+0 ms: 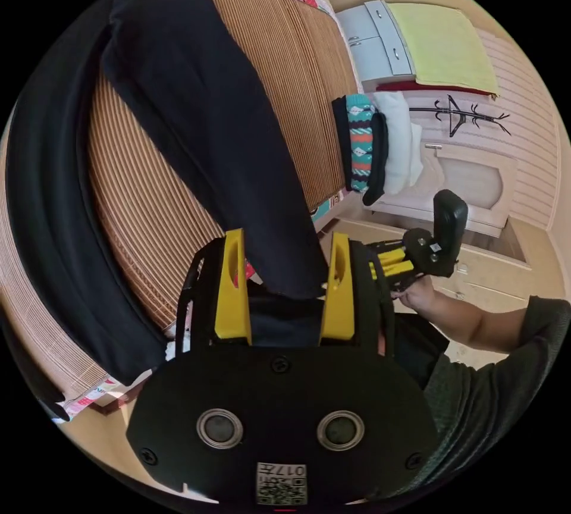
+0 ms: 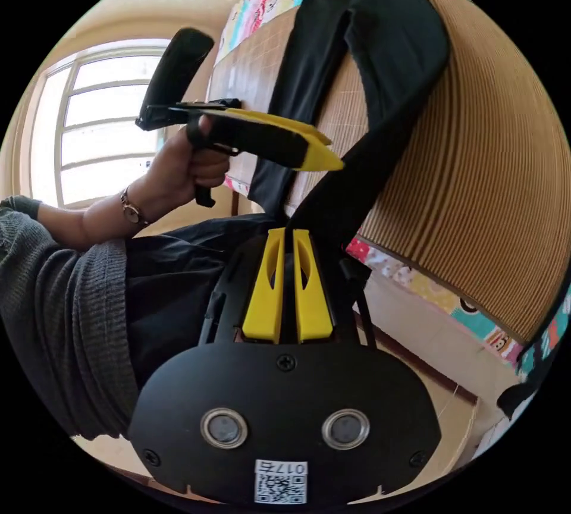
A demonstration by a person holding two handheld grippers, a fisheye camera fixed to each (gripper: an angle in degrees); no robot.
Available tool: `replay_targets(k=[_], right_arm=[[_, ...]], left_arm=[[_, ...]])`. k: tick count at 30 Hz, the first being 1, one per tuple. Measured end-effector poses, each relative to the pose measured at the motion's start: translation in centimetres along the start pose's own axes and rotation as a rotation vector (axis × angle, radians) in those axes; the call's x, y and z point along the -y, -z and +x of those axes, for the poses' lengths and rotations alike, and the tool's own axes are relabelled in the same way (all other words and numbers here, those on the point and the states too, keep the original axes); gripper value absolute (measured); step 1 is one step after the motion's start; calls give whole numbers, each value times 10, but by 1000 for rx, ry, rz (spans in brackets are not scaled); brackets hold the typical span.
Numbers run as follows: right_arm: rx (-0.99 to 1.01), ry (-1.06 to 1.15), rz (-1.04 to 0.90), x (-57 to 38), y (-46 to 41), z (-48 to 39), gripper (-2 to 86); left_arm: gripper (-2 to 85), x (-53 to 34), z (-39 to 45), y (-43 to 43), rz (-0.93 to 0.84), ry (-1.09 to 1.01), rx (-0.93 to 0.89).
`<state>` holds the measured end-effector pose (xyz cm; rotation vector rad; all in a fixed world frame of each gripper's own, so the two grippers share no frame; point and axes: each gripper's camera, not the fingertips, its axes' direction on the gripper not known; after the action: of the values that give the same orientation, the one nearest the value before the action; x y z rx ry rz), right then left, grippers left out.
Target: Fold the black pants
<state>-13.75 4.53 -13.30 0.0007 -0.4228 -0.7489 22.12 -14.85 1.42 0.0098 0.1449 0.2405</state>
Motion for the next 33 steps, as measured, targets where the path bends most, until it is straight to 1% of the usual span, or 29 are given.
replay_targets(k=[1, 2, 3, 4, 6, 7, 8, 9, 10, 11, 12, 13, 14, 15, 16, 17, 18, 21, 23, 25, 26, 27, 28, 29, 30, 31, 33], right_arm=[[15, 36, -19, 5, -2, -2, 29], [33, 92, -81, 14, -6, -3, 30], [40, 153, -159, 22, -9, -3, 32], [46, 186, -206, 26, -12, -2, 33], [32, 274, -430, 33, -21, 18, 40], [4, 266, -478, 35, -22, 28, 43], [-65, 224, -557, 41, -20, 55, 50], [-121, 163, -596, 52, -11, 87, 59], [-139, 128, -590, 59, -4, 104, 62], [-153, 27, -532, 76, 15, 143, 69], [-116, -128, -434, 99, 40, 185, 72], [-63, -209, -358, 111, 56, 207, 74], [85, -321, -157, 132, 88, 242, 81], [245, -375, 75, 149, 119, 269, 90], [311, -395, 181, 158, 131, 281, 95], [391, -433, 361, 175, 151, 300, 106], [412, -458, 503, 193, 167, 310, 118], [367, -493, 687, 243, 186, 314, 142], [333, -509, 682, 278, 186, 312, 147], [244, -514, 618, 312, 181, 302, 144], [136, -510, 578, 330, 179, 288, 133], [-19, -490, 564, 345, 178, 265, 114], [-92, -470, 566, 351, 177, 252, 96], [-231, -461, 545, 365, 173, 225, 58], [-343, -433, 520, 379, 167, 198, 49], [-390, -400, 517, 386, 164, 181, 44], [-546, -243, 522, 412, 145, 110, 37]], left_arm=[[170, 6, 2, -7, -40, 13, 24], [161, 7, 2, -11, -62, 23, 46], [125, 7, 0, -20, -94, 39, 104], [71, 4, -1, -27, -110, 15, 156], [41, -3, -8, -33, -115, 9, 154], [34, -10, -13, -31, -88, 27, 123], [30, -13, -16, -29, -70, 38, 106], [24, -20, -23, -25, -39, 63, 77], [20, -27, -30, -22, -14, 95, 55], [18, -29, -33, -20, -2, 112, 44], [15, -34, -40, -18, 23, 140, 20], [13, -38, -46, -16, 44, 160, -6], [12, -40, -48, -16, 52, 168, -17], [11, -43, -54, -17, 67, 185, -32], [11, -45, -58, -18, 79, 199, -39], [10, -46, -61, -19, 82, 208, -41], [9, -48, -65, -20, 85, 226, -43], [7, -52, -74, -20, 114, 244, -59], [6, -56, -80, -19, 139, 258, -73], [5, -63, -89, -19, 177, 273, -96], [5, -66, -92, -19, 188, 279, -105], [5, -73, -97, -18, 212, 293, -127], [4, -82, -102, -15, 241, 308, -153], [4, -87, -105, -13, 259, 316, -166], [4, -100, -110, -7, 305, 331, -200], [4, -115, -114, 1, 358, 343, -237], [3, -143, -119, 18, 448, 351, -266]])
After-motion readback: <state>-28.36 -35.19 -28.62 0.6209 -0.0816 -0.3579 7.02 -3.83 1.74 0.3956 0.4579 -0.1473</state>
